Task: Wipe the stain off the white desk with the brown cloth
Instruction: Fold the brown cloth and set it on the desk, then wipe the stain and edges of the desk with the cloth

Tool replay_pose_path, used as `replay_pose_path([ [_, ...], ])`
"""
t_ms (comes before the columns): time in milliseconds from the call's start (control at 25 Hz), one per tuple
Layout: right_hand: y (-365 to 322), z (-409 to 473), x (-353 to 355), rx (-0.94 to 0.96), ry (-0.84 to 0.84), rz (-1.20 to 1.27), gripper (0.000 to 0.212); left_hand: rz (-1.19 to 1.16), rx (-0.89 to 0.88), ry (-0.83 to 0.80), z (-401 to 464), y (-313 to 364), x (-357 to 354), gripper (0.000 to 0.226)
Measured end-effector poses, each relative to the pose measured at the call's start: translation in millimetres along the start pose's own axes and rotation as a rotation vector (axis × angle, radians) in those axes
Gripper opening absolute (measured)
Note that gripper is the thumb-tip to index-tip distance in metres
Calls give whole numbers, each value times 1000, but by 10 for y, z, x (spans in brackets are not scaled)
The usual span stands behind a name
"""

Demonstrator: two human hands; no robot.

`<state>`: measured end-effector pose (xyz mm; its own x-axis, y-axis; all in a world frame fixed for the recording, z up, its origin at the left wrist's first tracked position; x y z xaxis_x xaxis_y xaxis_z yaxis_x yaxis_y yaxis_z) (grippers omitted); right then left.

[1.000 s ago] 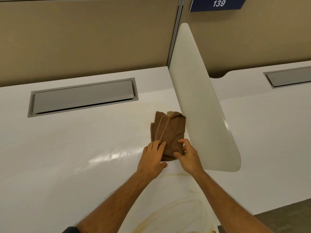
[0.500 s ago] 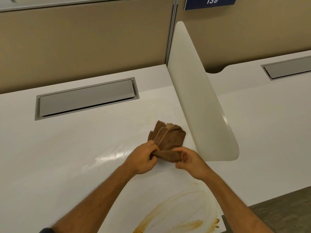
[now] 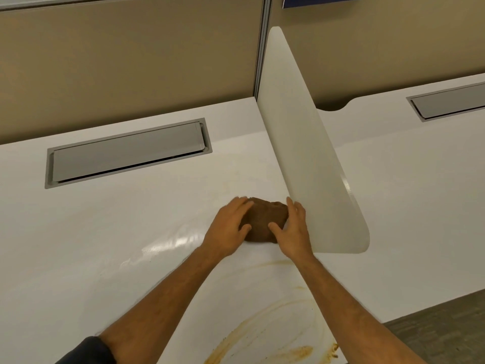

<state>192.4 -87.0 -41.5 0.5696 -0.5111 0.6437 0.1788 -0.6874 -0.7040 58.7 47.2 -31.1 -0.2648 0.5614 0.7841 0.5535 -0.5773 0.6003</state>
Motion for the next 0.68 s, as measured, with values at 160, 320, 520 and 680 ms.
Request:
replay_pose_path([
  [160,148,-17,-244,468,-227,-476,93,201,-92,-188,-111,-88,-248,83],
  [320,172,54,-257,555,-221,-581,83,201,-63,-142,-122,-98,-221,67],
  [520,-33,-201,-71,380,-320,-338,38,4,-26,-80,-289,17,69,46],
  [680,-94,-985,262,-15,-362,118,10,-278,15,-47,-831,29,285,40],
])
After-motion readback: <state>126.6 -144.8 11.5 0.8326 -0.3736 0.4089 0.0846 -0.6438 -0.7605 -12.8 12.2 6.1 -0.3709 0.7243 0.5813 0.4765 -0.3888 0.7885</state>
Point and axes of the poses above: each hand's wrist, its own z-axis towards the middle knuckle, its own x-axis out of the back of the hand, y = z × x, the point moved 3 cm from there along z, towards the middle knuckle, and after that the axes turned 10 degrees about y, right-handed, at the moved point
